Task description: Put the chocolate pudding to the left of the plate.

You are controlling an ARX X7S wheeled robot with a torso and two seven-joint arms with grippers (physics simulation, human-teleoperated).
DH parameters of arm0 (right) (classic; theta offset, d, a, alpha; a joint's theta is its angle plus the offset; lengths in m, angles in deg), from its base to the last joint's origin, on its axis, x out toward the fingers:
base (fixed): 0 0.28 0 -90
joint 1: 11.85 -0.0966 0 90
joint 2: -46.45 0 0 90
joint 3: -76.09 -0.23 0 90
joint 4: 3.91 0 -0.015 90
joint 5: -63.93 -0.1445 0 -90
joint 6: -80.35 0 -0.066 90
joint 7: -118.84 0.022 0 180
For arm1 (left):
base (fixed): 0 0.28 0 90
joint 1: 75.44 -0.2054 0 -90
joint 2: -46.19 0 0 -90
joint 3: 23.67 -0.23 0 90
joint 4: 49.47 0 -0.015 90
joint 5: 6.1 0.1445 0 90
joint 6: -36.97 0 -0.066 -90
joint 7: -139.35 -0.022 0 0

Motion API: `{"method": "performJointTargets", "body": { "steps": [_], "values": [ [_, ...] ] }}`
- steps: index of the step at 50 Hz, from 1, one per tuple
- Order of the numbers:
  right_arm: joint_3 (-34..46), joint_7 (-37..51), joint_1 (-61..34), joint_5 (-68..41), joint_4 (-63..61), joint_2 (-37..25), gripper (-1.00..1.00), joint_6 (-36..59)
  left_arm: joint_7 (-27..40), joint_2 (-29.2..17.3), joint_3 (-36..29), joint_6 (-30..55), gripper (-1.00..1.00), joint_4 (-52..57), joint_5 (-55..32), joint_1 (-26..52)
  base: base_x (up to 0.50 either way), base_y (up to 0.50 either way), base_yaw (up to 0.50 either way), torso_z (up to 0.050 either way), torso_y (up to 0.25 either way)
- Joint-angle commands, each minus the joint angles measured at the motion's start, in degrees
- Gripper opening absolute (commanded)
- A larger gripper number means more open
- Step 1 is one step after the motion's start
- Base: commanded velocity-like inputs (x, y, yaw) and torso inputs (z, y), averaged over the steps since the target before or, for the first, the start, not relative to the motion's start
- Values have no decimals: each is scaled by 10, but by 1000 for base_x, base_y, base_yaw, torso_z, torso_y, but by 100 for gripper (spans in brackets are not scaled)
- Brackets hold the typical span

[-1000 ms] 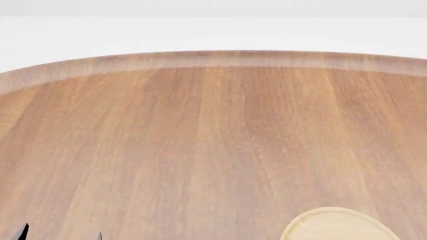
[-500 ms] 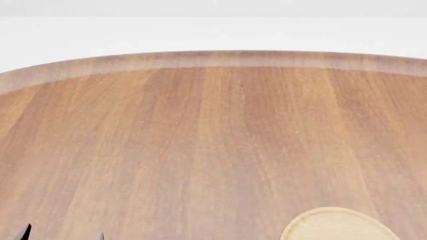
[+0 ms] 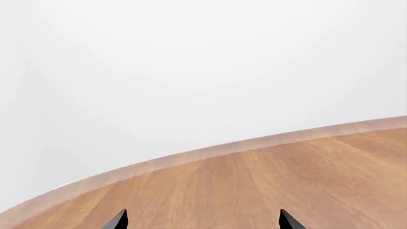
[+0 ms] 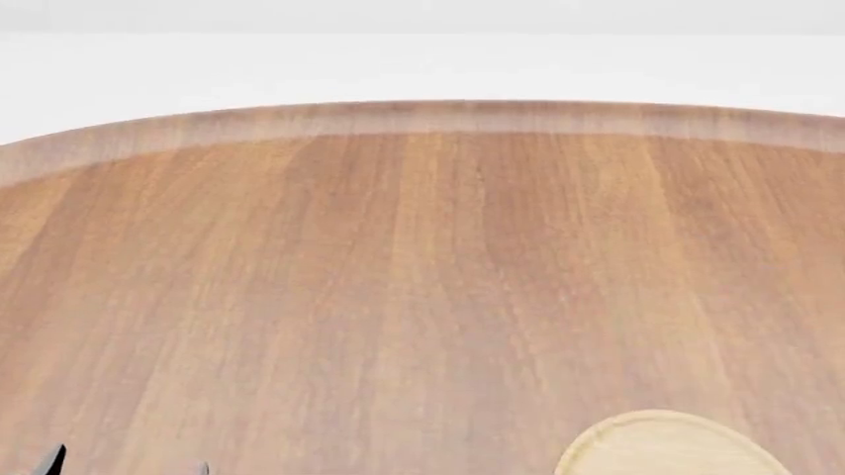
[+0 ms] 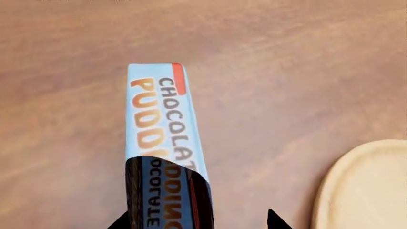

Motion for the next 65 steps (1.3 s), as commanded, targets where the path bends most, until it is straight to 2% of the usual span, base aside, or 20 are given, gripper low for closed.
{"method": "performJointTargets", "body": {
  "steps": [1, 5, 6, 26, 29, 39, 65],
  "values": [
    [13, -3, -1, 17, 43, 16, 100, -14, 1, -1, -3, -1, 100, -2, -1, 1, 0, 0, 0, 0, 0],
    [13, -4, -2, 15, 42, 16, 100, -13, 1, -2, -3, -3, 100, -5, -2, 3, 0, 0, 0, 0, 0],
    [14, -5, -1, 16, 42, 16, -100, -16, 2, -2, -4, -3, 100, -5, -2, 3, 0, 0, 0, 0, 0],
    [14, 2, 0, 17, 26, 12, -100, -6, 5, -6, -7, 2, 100, 3, -3, 1, 0, 0, 0, -2, 0],
    [2, 10, 0, 8, -32, -5, -100, 26, 5, -6, -9, 3, 100, 4, -2, 1, 0, 0, 0, 0, 0],
    [-13, 21, -27, 0, -103, -17, -100, 74, 6, -8, -8, 2, 100, 1, -7, 4, 0, 0, 0, 0, 0],
    [-1, 24, -85, 21, -111, -11, -100, 112, 10, -12, -12, 7, 100, 9, -9, 3, 0, 0, 0, 0, 0]
  ]
}}
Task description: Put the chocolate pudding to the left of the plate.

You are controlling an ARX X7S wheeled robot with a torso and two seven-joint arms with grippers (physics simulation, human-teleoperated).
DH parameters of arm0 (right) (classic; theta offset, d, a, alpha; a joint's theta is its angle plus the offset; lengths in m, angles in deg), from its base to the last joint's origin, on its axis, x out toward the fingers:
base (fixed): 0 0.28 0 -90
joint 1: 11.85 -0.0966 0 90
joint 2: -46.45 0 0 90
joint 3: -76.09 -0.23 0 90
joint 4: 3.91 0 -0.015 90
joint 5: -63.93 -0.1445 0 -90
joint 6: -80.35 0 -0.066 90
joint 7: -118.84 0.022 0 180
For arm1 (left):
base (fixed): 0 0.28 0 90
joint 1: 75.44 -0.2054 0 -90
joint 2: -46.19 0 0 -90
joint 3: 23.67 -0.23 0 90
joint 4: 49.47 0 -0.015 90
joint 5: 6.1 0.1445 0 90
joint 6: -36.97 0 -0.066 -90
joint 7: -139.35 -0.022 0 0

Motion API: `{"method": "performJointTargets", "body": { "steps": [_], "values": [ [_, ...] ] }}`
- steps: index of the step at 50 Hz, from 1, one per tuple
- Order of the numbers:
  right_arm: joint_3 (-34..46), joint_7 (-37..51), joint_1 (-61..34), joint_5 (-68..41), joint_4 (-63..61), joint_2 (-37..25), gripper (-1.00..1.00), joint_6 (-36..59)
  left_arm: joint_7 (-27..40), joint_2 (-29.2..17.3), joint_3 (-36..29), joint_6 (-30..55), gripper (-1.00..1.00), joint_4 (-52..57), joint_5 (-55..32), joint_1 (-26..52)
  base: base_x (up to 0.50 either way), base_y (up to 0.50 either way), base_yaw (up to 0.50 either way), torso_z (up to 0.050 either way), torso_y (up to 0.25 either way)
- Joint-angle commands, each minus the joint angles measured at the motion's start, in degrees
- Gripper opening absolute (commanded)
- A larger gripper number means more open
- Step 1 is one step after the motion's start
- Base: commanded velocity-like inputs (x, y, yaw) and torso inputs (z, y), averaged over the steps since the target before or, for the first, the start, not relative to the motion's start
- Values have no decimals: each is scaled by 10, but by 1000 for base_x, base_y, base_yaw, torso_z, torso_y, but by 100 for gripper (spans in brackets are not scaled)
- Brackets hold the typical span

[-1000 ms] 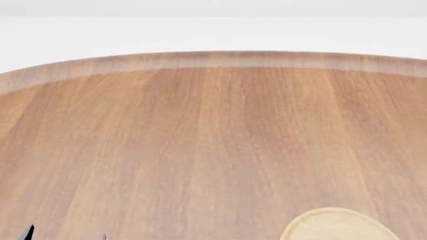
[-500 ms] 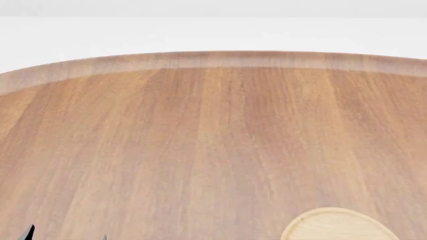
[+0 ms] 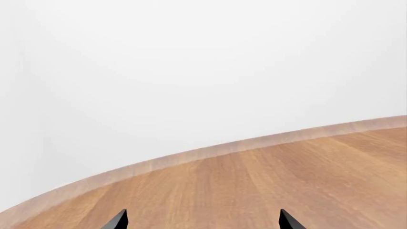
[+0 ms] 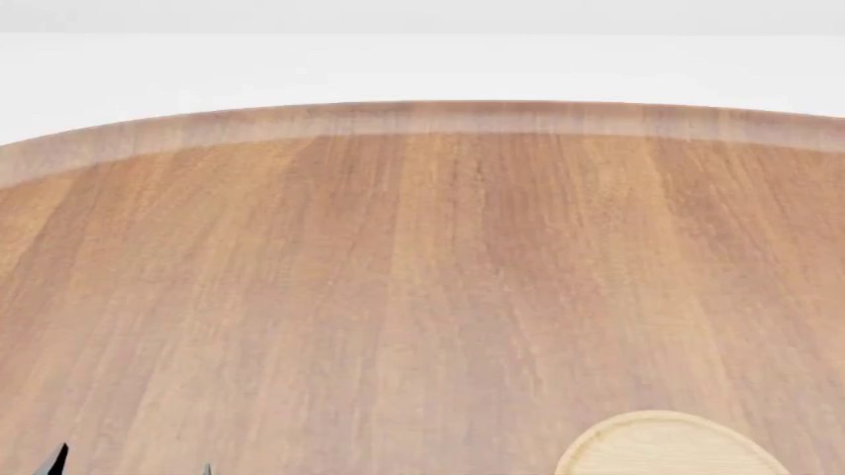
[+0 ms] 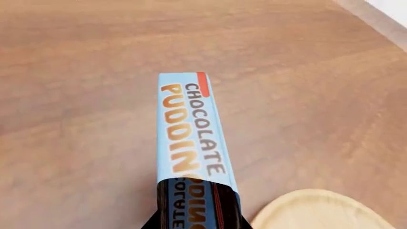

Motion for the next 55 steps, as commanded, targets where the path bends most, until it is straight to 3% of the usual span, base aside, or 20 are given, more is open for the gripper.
{"method": "performJointTargets", "body": {
  "steps": [1, 22, 55],
  "values": [
    [5, 0, -28, 16, 2, 6, -100, 7, 2, -2, -3, 2, 100, 4, 0, -1, 0, 0, 0, 0, 0],
    [38, -10, -117, 44, 93, 57, -100, -5, 4, -3, -6, -6, 100, -7, -2, 3, 0, 0, 0, 0, 0],
    [64, -23, -181, 51, 188, 109, -100, -42, 8, -7, -14, -5, 100, -4, -2, 3, 0, 0, 0, 0, 0]
  ]
}}
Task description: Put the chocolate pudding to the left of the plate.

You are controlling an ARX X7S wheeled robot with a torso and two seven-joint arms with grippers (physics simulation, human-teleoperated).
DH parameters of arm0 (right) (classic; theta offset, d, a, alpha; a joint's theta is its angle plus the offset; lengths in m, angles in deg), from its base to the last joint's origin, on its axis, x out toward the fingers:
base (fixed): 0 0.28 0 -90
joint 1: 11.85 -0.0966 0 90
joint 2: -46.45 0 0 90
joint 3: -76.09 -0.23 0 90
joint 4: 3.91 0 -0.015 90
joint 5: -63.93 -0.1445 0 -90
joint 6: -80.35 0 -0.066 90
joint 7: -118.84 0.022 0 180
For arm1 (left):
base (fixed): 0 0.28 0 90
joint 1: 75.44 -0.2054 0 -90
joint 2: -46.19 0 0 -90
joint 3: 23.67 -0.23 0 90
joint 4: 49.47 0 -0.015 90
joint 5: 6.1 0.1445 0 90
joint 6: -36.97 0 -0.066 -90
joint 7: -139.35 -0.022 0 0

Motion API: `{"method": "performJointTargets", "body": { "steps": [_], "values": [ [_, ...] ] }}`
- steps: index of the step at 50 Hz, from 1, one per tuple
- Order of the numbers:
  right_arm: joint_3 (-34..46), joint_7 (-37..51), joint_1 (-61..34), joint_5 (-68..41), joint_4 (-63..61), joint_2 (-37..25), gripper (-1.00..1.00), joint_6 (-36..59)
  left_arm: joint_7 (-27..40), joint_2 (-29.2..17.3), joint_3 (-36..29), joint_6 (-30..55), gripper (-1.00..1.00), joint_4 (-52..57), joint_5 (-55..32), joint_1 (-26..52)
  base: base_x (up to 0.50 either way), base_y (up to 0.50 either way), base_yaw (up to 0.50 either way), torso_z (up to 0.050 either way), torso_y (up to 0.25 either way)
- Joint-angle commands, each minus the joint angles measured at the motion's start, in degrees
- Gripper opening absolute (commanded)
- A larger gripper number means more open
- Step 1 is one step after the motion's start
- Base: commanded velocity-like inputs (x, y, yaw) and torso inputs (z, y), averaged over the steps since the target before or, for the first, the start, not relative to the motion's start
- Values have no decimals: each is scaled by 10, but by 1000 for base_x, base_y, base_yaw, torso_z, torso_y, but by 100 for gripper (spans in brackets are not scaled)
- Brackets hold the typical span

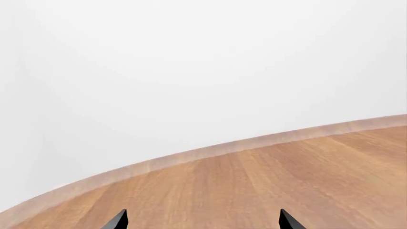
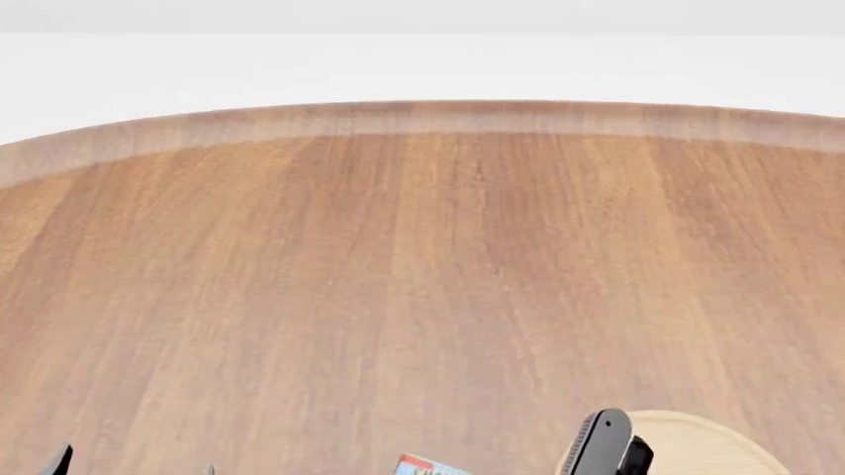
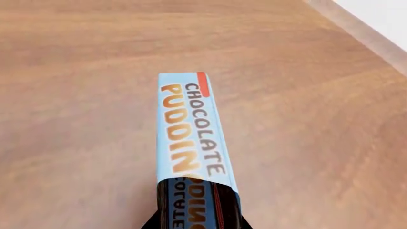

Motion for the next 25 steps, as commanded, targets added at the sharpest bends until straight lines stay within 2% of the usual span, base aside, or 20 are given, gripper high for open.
{"method": "performJointTargets", "body": {
  "steps": [1, 25],
  "values": [
    [7, -4, -28, 12, 24, 17, -100, -10, 1, -1, -2, -1, 100, -2, -1, 1, 0, 0, 0, 0, 0],
    [24, -2, -92, 23, 113, 61, -100, -33, 3, -4, -7, 0, 100, 0, -4, 1, 0, 0, 0, 0, 0]
  ]
}}
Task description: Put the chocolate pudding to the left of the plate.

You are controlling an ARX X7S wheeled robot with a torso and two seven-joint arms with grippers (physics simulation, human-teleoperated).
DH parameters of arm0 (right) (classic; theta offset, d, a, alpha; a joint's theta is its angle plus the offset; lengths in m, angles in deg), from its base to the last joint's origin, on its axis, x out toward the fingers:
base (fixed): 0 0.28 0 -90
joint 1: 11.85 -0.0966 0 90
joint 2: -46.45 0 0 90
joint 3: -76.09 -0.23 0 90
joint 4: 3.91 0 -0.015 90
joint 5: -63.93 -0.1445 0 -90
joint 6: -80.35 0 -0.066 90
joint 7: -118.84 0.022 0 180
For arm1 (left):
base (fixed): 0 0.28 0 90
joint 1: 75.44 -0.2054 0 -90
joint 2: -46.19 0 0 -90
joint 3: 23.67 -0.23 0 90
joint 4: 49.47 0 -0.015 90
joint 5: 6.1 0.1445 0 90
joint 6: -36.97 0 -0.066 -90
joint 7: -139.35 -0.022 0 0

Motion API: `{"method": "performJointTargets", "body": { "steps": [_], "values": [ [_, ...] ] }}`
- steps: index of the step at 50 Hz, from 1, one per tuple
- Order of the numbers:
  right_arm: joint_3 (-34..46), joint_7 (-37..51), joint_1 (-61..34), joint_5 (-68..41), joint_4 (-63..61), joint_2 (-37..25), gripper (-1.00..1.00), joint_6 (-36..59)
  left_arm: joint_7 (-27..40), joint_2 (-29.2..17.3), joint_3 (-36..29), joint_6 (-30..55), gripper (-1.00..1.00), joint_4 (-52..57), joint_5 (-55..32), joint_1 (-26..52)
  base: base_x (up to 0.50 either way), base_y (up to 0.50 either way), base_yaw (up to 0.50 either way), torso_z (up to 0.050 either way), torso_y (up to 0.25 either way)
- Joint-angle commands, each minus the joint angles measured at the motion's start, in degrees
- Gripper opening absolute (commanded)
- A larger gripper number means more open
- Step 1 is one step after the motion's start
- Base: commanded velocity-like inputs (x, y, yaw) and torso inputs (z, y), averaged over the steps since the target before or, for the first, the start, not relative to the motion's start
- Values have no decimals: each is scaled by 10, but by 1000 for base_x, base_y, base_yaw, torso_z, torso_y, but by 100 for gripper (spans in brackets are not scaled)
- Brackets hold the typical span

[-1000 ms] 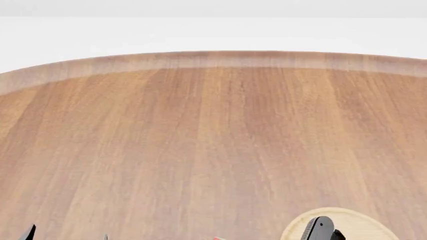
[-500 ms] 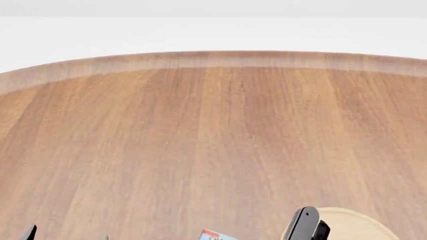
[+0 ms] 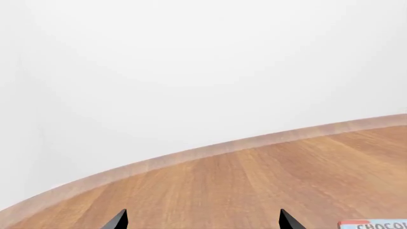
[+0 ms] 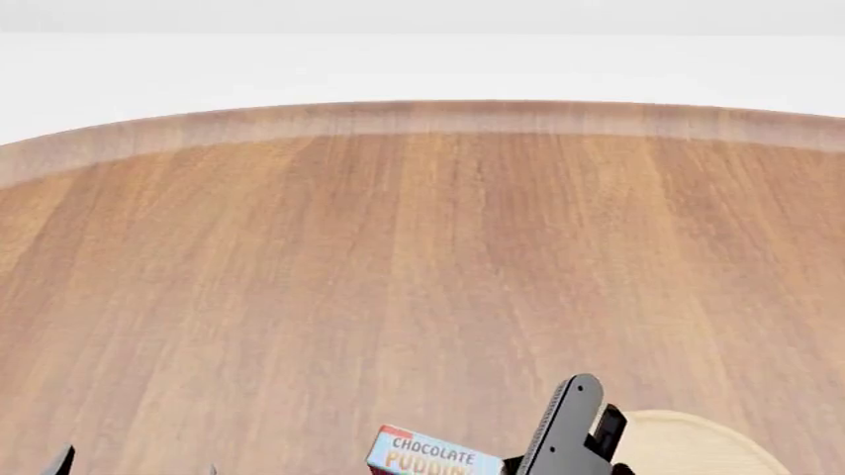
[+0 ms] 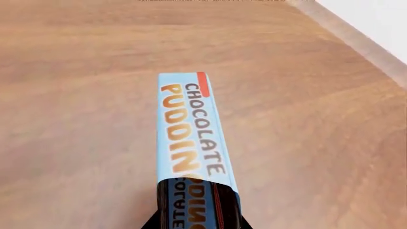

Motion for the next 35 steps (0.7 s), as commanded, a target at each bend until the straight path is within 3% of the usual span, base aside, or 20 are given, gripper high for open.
{"method": "performJointTargets", "body": {
  "steps": [1, 18, 35],
  "values": [
    [4, 5, -30, 12, 46, 21, -100, -23, 1, -1, -3, 2, 100, 2, -1, 0, 0, 0, 0, 0, 0],
    [6, 10, -73, 12, 149, 53, -100, -68, 1, -2, -8, -5, 100, -8, -1, 4, 0, 0, 0, 0, 0],
    [19, 30, -154, 28, 405, 102, -100, -192, 3, -4, -10, -6, 100, -7, -2, 4, 0, 0, 0, 0, 0]
  ]
}}
